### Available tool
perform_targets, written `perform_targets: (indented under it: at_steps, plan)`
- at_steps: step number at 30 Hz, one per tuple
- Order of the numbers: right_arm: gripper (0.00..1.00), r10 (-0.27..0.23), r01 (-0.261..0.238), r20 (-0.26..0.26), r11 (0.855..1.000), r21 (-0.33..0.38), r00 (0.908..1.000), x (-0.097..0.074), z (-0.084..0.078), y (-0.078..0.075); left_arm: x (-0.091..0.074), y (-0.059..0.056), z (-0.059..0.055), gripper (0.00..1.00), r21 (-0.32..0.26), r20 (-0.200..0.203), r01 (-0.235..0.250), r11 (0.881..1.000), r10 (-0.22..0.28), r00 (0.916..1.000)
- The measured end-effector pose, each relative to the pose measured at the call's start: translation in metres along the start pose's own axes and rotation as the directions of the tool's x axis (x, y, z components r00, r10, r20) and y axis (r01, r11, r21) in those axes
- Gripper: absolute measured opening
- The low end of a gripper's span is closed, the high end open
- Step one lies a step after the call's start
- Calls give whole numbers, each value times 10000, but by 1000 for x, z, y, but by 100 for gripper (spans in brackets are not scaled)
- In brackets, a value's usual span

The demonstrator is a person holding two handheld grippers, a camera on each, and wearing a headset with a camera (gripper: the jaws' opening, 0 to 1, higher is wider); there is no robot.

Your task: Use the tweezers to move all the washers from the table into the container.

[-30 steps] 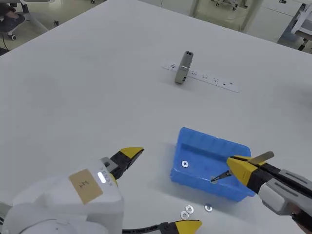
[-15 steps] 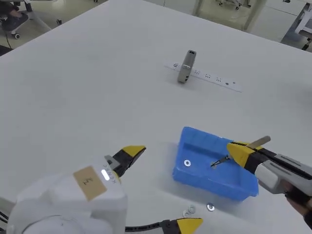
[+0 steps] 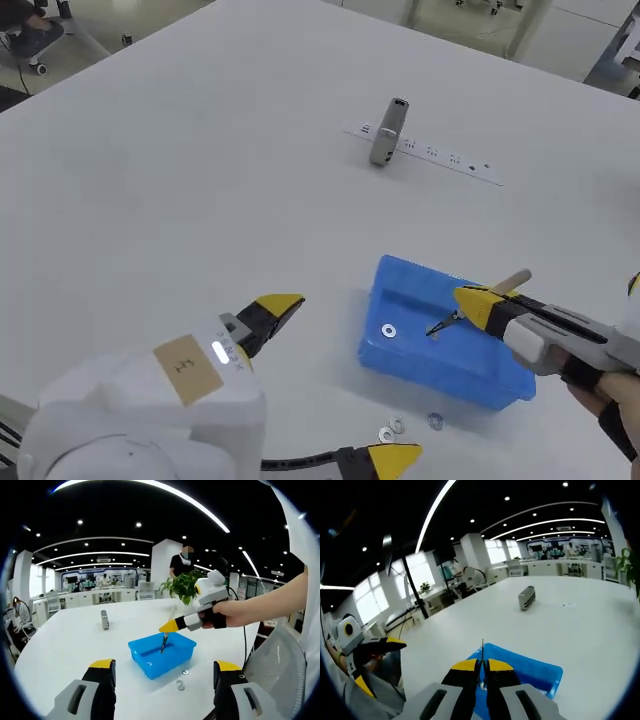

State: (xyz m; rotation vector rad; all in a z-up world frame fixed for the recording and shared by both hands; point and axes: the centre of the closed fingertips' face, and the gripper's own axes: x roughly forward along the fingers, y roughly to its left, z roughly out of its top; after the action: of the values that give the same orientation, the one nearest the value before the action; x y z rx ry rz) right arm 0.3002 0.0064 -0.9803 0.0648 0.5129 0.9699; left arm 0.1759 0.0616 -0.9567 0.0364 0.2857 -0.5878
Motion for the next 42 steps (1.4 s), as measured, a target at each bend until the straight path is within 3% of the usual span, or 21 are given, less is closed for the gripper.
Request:
perform_targets:
  at_steps: [23,42]
  plan:
    - [2,-23,6,-850,9998,-196,9964,30,-20,-15,0,0,-1,81,-6,-35,4,10000,-4,10000]
    - [3,198,-288,-1104,9964,-803,9937,35,-25,-11,1,0,-2,81,29,-58,6,10000,-6,10000]
